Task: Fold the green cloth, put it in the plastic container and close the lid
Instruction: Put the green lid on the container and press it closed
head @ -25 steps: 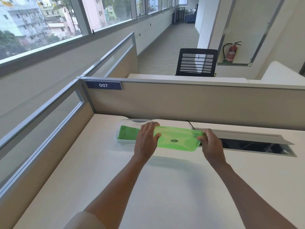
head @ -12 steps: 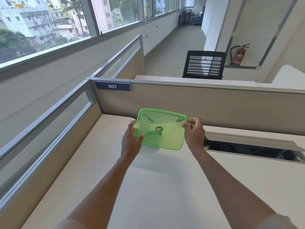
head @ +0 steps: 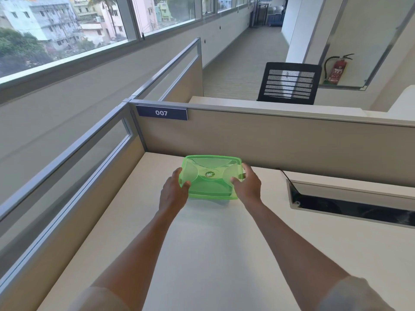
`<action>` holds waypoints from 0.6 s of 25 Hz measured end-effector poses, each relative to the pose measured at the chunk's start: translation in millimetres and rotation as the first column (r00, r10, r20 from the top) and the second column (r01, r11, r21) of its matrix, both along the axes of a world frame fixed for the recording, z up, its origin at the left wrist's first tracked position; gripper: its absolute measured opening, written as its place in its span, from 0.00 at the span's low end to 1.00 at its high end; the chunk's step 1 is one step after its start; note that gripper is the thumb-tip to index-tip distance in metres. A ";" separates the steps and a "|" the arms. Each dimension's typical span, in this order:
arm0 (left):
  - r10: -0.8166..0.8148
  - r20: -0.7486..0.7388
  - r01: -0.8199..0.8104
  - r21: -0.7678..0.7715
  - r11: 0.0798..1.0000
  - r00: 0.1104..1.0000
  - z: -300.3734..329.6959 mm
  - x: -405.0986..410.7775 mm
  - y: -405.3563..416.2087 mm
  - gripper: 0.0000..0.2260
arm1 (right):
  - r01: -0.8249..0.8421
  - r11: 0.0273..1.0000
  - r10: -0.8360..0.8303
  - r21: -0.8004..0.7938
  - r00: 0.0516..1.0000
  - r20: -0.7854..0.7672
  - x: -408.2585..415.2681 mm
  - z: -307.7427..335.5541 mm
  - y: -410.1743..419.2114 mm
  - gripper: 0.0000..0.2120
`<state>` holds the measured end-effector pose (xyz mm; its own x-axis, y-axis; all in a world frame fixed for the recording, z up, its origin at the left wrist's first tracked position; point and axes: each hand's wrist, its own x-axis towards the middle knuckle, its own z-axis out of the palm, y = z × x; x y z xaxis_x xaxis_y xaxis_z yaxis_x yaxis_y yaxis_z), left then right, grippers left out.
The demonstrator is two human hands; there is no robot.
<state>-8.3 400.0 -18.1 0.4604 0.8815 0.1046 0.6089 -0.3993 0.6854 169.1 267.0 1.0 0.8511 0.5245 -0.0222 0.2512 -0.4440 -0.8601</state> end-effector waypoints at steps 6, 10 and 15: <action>0.014 -0.121 -0.017 -0.026 1.000 0.993 -10.6 8.1 22.7 0.24 | 0.001 0.986 0.000 -0.164 1.000 0.006 -2.1 -26.7 21.7 0.30; 0.051 -0.194 -0.042 0.049 0.998 0.980 -16.4 14.0 29.2 0.23 | -0.001 0.979 0.008 -0.202 0.999 0.034 -1.6 -40.2 30.9 0.29; 0.047 -0.180 -0.051 -0.022 0.998 0.983 -28.8 13.0 30.7 0.23 | -0.027 0.970 0.046 -0.241 0.996 0.073 4.3 -48.6 36.7 0.28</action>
<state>4.7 430.7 -46.9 0.4258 0.9048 0.0009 0.7412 -0.3493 0.5732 173.3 303.7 -47.6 0.8355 0.5428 -0.0854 0.3332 -0.6241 -0.7068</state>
